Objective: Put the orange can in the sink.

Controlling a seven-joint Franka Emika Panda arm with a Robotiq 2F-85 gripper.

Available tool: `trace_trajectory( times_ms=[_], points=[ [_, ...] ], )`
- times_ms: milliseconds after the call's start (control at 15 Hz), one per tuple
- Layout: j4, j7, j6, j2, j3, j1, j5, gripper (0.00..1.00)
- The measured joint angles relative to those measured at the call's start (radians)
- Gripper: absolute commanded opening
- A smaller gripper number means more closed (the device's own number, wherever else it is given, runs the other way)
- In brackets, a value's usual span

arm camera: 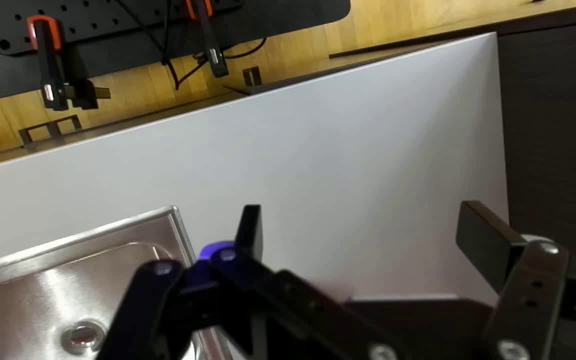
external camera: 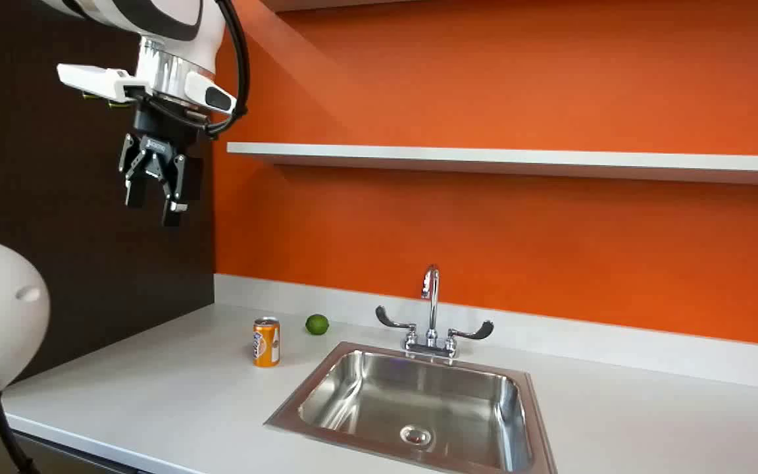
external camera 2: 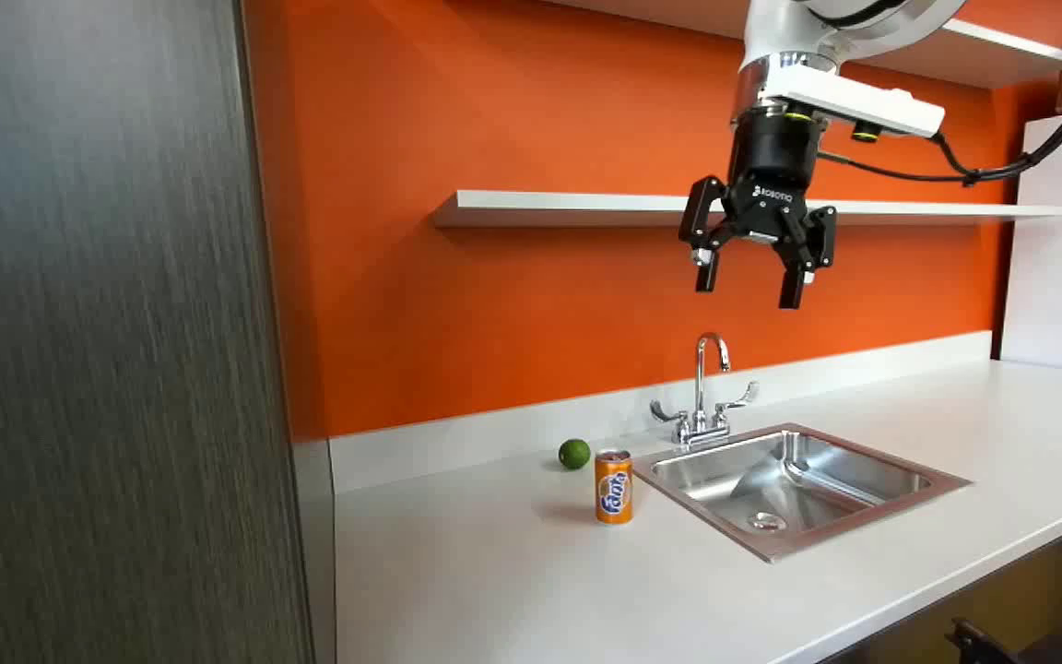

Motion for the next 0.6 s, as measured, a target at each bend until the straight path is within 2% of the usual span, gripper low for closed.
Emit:
trace_trajectory(
  times_ms=[333, 600],
  points=[
    [0.0, 0.0, 0.005, 0.003, 0.003, -0.002, 0.0, 1.0],
    [0.002, 0.01, 0.078, 0.034, 0.039, -0.017, -0.007, 1.0]
  ],
)
